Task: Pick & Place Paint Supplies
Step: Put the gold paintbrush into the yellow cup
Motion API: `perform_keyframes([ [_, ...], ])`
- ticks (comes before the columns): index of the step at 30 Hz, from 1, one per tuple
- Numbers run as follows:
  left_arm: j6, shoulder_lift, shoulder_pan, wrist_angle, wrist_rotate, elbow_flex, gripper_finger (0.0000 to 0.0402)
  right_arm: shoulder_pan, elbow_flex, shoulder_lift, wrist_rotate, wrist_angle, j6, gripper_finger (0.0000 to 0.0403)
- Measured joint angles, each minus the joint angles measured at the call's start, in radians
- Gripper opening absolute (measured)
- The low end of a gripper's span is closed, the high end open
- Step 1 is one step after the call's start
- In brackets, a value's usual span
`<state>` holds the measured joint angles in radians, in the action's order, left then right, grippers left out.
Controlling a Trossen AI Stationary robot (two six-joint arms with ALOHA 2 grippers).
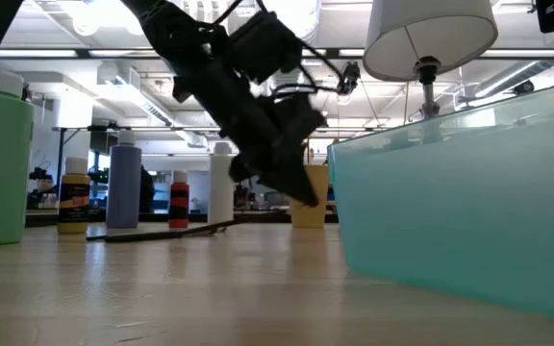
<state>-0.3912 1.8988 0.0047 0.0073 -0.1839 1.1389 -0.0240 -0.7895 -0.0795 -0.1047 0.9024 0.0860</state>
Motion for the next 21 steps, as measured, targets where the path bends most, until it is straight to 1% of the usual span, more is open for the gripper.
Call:
perform_keyframes([
  [4, 0.074, 0.0, -0.001, 0.137, 0.114, -0.023, 0.0001, 0.0, 0.0, 0.0, 0.0, 0.0, 0.0, 0.0008],
  [9, 0.129, 0.0, 0.02, 0.358, 0.323, -0.103, 0.0001, 0.0, 0.0, 0.0, 0.0, 0.0, 0.0, 0.0008],
  [14, 0.139, 0.0, 0.062, 0.568, 0.533, -0.194, 0.0001, 0.0, 0.0, 0.0, 0.0, 0.0, 0.0, 0.0008],
  [18, 0.141, 0.0, 0.091, 0.767, 0.735, -0.271, 0.0001, 0.0, 0.0, 0.0, 0.0, 0.0, 0.0, 0.0008],
  [21, 0.103, 0.0, 0.1, 0.891, 0.792, -0.314, 0.0001, 0.0, 0.0, 0.0, 0.0, 0.0, 0.0, 0.0008],
])
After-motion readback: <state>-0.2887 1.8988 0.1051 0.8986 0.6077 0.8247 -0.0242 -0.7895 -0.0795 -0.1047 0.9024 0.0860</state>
